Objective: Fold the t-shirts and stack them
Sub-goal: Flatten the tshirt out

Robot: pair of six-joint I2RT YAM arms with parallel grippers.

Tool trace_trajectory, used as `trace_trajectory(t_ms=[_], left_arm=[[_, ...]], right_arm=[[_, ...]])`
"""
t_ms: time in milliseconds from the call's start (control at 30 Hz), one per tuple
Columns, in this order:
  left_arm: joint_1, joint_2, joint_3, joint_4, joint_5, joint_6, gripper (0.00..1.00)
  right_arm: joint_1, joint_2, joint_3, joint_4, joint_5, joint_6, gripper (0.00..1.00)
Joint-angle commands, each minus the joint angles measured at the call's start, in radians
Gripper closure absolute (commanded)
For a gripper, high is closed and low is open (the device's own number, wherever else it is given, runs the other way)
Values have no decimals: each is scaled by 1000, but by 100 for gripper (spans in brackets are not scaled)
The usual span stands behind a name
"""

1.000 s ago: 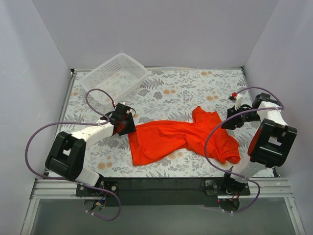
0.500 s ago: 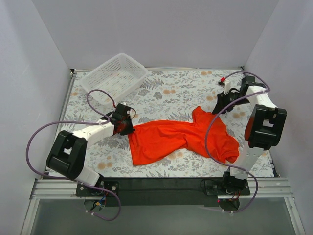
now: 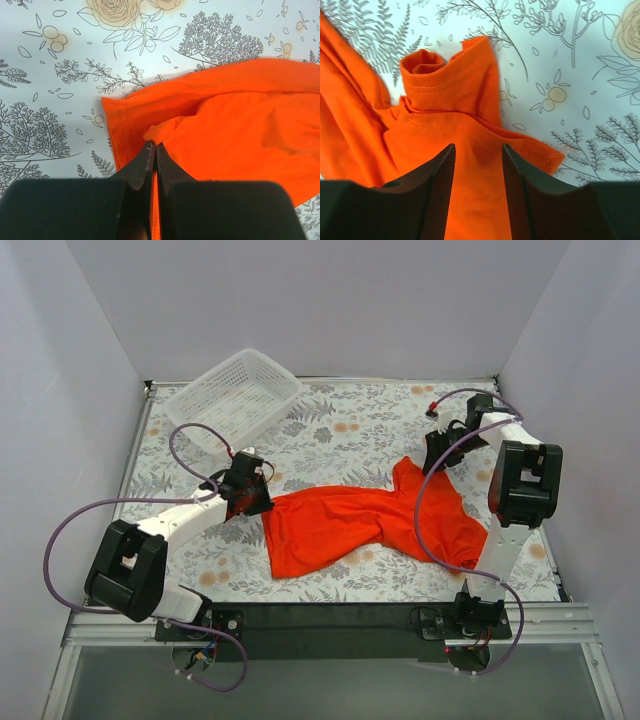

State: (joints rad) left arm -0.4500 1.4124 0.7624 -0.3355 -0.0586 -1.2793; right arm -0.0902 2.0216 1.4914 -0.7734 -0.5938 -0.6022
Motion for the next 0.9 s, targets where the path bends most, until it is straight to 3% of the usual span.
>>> trace_trajectory(t_ms=[0,167,367,600,867], left_arm=[[-1,-46,-12,9,9,5,100],[-1,-53,-17,7,13,5,100],[-1,-76,-21,-2,2,8,100],[-1,-85,-23,-8,2,11,100],[-1,-104,-28,-22,-9,18,100]], right_arm=[[7,26,6,45,51,28,60],[4,11,1,59,68,32,64],[-20,-32,13,103,138,51,55],[-37,-6,-25,146,206,71,53],[-100,-107,-54,160,37,51,52]])
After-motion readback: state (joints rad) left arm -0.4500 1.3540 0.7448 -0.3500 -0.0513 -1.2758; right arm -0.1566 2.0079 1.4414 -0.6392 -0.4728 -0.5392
